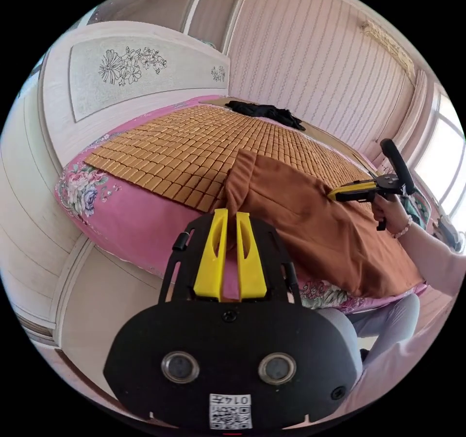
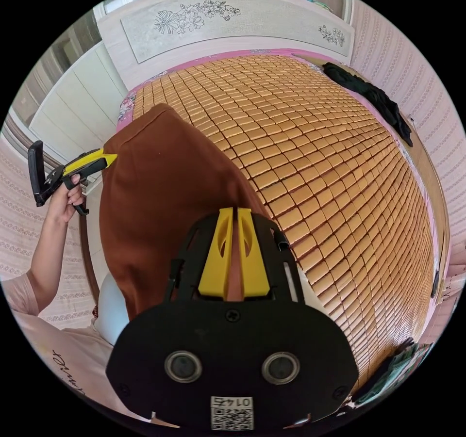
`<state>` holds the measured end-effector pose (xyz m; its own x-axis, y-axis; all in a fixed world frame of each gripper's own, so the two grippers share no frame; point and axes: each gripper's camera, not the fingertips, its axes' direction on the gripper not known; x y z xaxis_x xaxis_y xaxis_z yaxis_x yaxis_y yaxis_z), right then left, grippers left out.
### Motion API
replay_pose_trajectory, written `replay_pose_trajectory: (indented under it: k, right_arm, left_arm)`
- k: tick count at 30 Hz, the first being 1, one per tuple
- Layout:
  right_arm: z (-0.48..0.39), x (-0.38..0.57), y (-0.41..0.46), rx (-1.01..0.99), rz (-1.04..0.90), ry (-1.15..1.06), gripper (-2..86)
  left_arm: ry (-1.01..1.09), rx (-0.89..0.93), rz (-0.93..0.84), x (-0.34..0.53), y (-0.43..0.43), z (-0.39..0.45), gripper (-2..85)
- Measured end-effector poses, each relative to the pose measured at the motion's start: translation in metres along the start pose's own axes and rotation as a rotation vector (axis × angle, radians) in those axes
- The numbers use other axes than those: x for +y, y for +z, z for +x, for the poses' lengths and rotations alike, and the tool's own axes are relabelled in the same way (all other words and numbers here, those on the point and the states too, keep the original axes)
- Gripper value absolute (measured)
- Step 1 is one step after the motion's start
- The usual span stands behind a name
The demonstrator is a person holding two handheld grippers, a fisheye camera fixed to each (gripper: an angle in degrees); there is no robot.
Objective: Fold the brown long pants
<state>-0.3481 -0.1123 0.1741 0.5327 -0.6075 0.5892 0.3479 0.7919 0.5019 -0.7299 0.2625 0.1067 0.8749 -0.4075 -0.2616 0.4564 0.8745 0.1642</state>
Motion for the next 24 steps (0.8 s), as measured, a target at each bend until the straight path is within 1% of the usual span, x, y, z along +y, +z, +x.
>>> replay_pose_trajectory:
  k: [2,3,4,5,6,7,8,10,11,12,14,16,17,20,21,24]
  right_arm:
    - [0.004,-0.001,0.009,0.028,0.038,0.019,0.2]
    - [0.007,-0.002,0.019,0.009,0.017,0.022,0.1]
    - [0.016,0.004,0.024,-0.042,0.087,0.068,-0.1]
    - [0.029,0.009,0.028,-0.116,0.115,0.137,-0.2]
    - [0.035,0.012,0.028,-0.155,0.127,0.165,-0.3]
    - [0.043,0.018,0.026,-0.217,0.131,0.208,-0.3]
    - [0.045,0.030,0.016,-0.227,0.170,0.203,-0.3]
    - [0.039,0.063,-0.006,-0.184,0.260,0.181,-0.3]
    - [0.035,0.092,-0.017,-0.161,0.288,0.163,-0.3]
    - [0.033,0.108,-0.021,-0.150,0.294,0.157,-0.3]
    - [0.030,0.180,-0.033,-0.064,0.300,0.211,-0.3]
    - [0.029,0.235,-0.039,0.014,0.284,0.285,-0.3]
    - [0.028,0.265,-0.041,0.061,0.257,0.337,-0.3]
    - [0.026,0.308,-0.044,0.095,0.166,0.427,-0.3]
    - [0.025,0.311,-0.045,0.095,0.154,0.431,-0.4]
    - [0.011,0.296,-0.047,0.162,0.112,0.344,-0.6]
  left_arm:
    - [0.023,-0.035,-0.019,0.005,0.009,-0.001,3.0]
    - [-0.030,0.008,0.024,0.016,0.015,-0.010,3.2]
    - [-0.085,0.049,0.050,0.021,0.017,-0.017,3.4]
    - [-0.191,0.140,0.073,0.028,0.018,-0.033,3.7]
    - [-0.252,0.195,0.080,0.032,0.014,-0.043,4.0]
    - [-0.265,0.200,0.087,0.034,0.010,-0.045,4.4]
    - [-0.268,0.180,0.107,0.037,-0.003,-0.043,5.1]
    - [-0.248,0.075,0.223,0.049,-0.033,-0.031,4.1]
    - [-0.210,0.019,0.312,0.060,-0.056,-0.017,2.6]
    - [-0.147,0.030,0.355,0.070,-0.074,0.000,1.3]
    - [-0.041,0.104,0.358,0.083,-0.090,0.032,-0.2]
    - [0.072,0.177,0.319,0.099,-0.091,0.074,-0.7]
    - [0.147,0.229,0.271,0.111,-0.085,0.106,-0.8]
    - [0.352,0.418,0.121,0.144,-0.057,0.196,-0.9]
    - [0.423,0.471,0.087,0.157,-0.048,0.231,-1.0]
    - [0.552,0.480,0.056,0.180,-0.033,0.299,-1.0]
